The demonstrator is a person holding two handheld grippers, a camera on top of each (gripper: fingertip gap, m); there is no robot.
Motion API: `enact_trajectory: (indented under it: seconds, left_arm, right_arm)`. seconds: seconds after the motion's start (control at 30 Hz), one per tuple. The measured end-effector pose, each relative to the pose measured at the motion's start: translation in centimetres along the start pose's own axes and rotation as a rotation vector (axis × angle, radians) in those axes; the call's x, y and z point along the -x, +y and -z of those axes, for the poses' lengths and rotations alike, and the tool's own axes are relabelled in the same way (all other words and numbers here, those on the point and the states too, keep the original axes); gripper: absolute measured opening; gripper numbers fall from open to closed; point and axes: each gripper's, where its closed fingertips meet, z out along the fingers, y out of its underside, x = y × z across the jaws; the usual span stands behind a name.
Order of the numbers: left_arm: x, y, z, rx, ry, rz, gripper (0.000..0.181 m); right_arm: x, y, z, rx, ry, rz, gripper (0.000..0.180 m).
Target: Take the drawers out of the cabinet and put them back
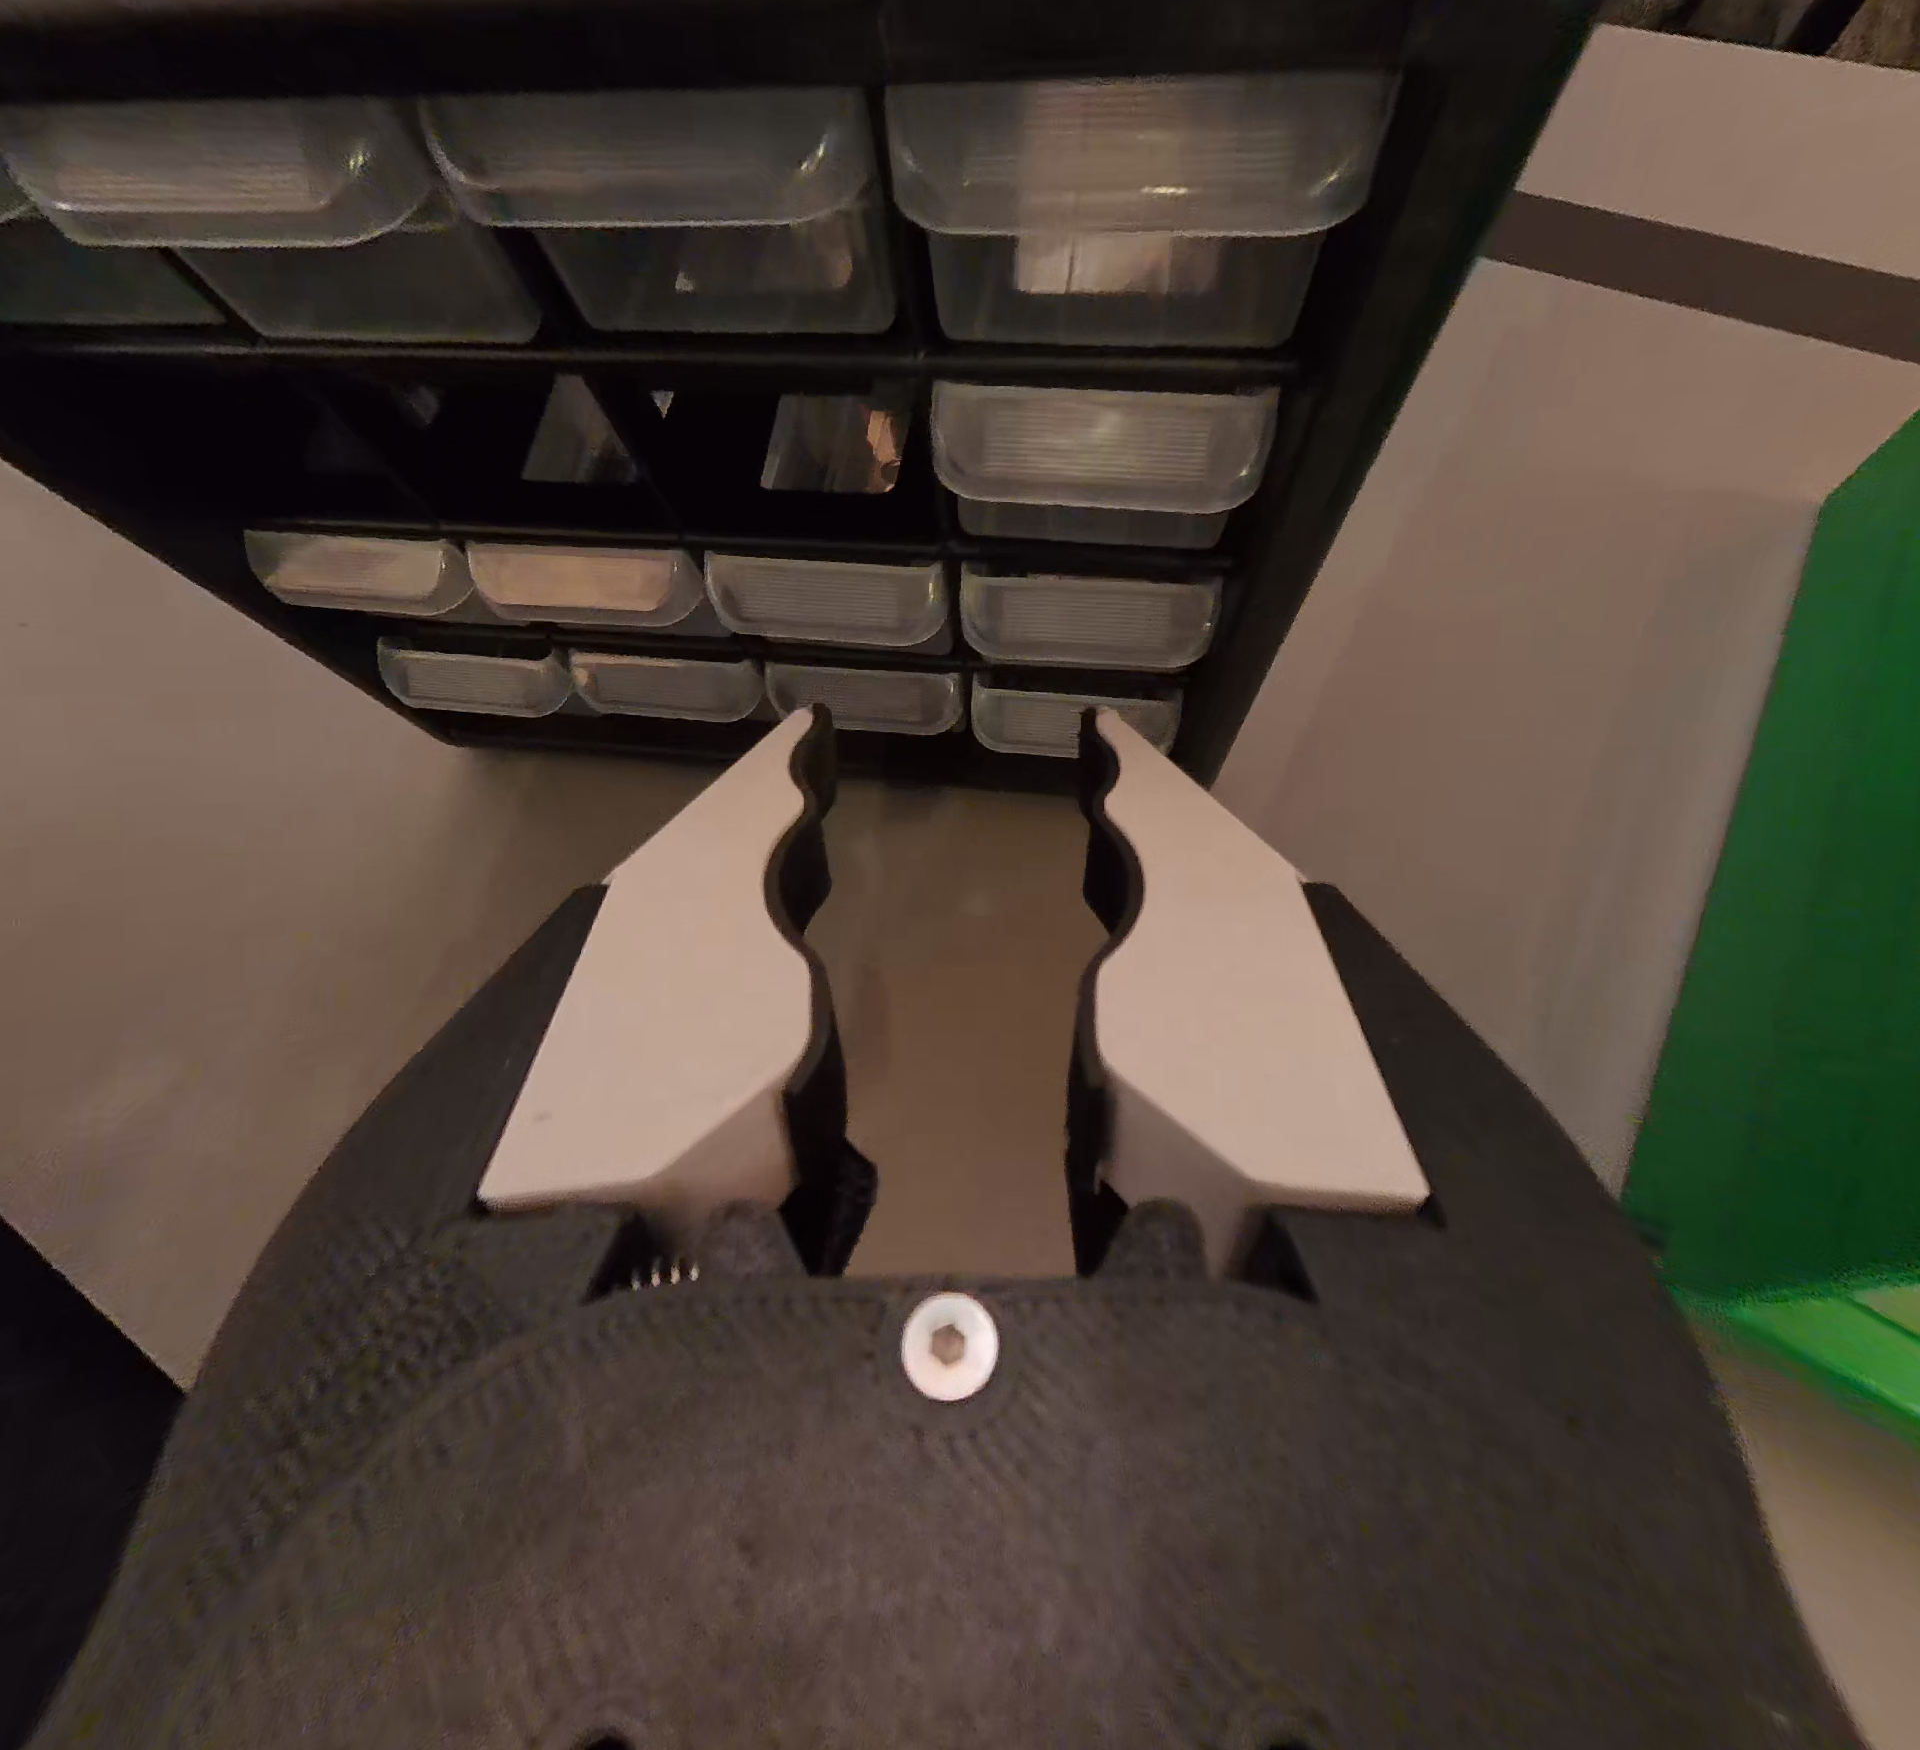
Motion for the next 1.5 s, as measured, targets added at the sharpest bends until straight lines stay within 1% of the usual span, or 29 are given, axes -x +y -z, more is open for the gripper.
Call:
enact_trajectory:
  seconds: [0.03, 0.1, 0.2, 0.27, 0.33, 0.43, 0.5, 0.6, 0.67, 0.7, 0.73, 0.77, 0.83, 0.9, 0.97, 1.13, 1.17, 1.2, 1.23, 1.33, 1.37, 1.43, 1.47, 1.5]
  left_arm:
    - [0.3, 2.3, 0.8, 0.045, 0.011, 0.008, 0.041]
    - [0.8, 7.9, 1.4, 0.178, 0.027, 0.009, 0.048]
    - [2.7, 17.3, 0.6, 0.423, -0.018, -0.013, 0.057]
    - [4.1, 22.2, -0.3, 0.514, -0.052, -0.025, 0.059]
    - [5.0, 25.7, -1.4, 0.564, -0.062, -0.007, 0.06]
    - [6.2, 28.8, -3.2, 0.612, -0.077, -0.046, 0.061]
    - [7.2, 29.4, -4.0, 0.617, -0.089, -0.073, 0.061]
    - [8.2, 29.8, -4.7, 0.645, -0.082, -0.084, 0.066]
    - [7.7, 31.0, -5.3, 0.684, -0.018, -0.047, 0.067]
    - [7.4, 31.7, -5.5, 0.71, 0.005, -0.042, 0.065]
    - [7.0, 32.4, -5.6, 0.734, 0.031, -0.042, 0.058]
    - [6.5, 33.0, -5.6, 0.755, 0.06, -0.038, 0.047]
    - [6.2, 33.6, -5.7, 0.769, 0.057, -0.045, 0.021]
    - [5.8, 33.9, -5.8, 0.773, 0.062, -0.041, 0.006]
    - [5.4, 33.8, -5.7, 0.772, 0.063, -0.064, 0.001]
    - [1.7, 33.1, -4.5, 0.783, 0.183, -0.064, 0.0]
    - [1.6, 32.9, -4.5, 0.772, 0.172, -0.072, 0.004]
    - [1.8, 32.6, -4.4, 0.759, 0.142, -0.076, 0.025]
    - [2.1, 32.1, -4.2, 0.741, 0.121, -0.068, 0.041]
    - [3.6, 30.2, -3.9, 0.635, 0.048, -0.036, 0.068]
    - [4.2, 30.1, -3.9, 0.623, 0.029, -0.026, 0.082]
    - [5.0, 31.1, -4.1, 0.649, 0.019, -0.026, 0.095]
    - [4.8, 32.1, -4.4, 0.684, 0.046, -0.008, 0.101]
    - [4.6, 33.2, -4.6, 0.723, 0.072, 0.011, 0.101]
  right_arm:
    - [0.1, 0.1, -0.2, 0.003, -0.005, 0.005, 0.045]
    - [0.4, 0.4, -0.5, 0.011, -0.014, 0.012, 0.045]
    - [0.9, 0.6, -1.0, 0.019, -0.03, 0.012, 0.045]
    - [1.2, 1.0, -1.3, 0.032, -0.032, 0.023, 0.044]
    - [1.4, 1.4, -1.6, 0.046, -0.03, 0.035, 0.044]
    - [1.7, 1.8, -1.9, 0.059, -0.035, 0.043, 0.043]
    - [1.7, 2.1, -2.0, 0.066, -0.029, 0.057, 0.042]
    - [1.8, 2.4, -2.3, 0.078, -0.028, 0.063, 0.042]
    - [1.8, 2.6, -2.5, 0.083, -0.033, 0.06, 0.042]
    - [1.7, 2.7, -2.6, 0.085, -0.034, 0.061, 0.042]
    - [1.7, 2.7, -2.6, 0.087, -0.034, 0.062, 0.042]
    - [1.7, 2.8, -2.7, 0.088, -0.034, 0.061, 0.042]
    - [1.6, 2.9, -2.8, 0.09, -0.04, 0.057, 0.041]
    - [1.6, 3.1, -2.9, 0.093, -0.043, 0.056, 0.041]
    - [1.6, 3.2, -3.0, 0.097, -0.046, 0.054, 0.041]
    - [1.5, 3.3, -3.0, 0.1, -0.054, 0.05, 0.04]
    - [1.5, 3.3, -3.0, 0.099, -0.055, 0.049, 0.04]
    - [1.5, 3.3, -3.0, 0.099, -0.055, 0.048, 0.04]
    - [1.5, 3.3, -3.0, 0.098, -0.056, 0.047, 0.04]
    - [1.4, 3.3, -3.0, 0.097, -0.057, 0.044, 0.04]
    - [1.4, 3.3, -3.0, 0.096, -0.059, 0.043, 0.04]
    - [1.5, 3.3, -3.0, 0.095, -0.063, 0.04, 0.04]
    - [1.5, 3.3, -3.0, 0.096, -0.065, 0.039, 0.04]
    - [1.6, 3.3, -3.1, 0.097, -0.066, 0.04, 0.039]
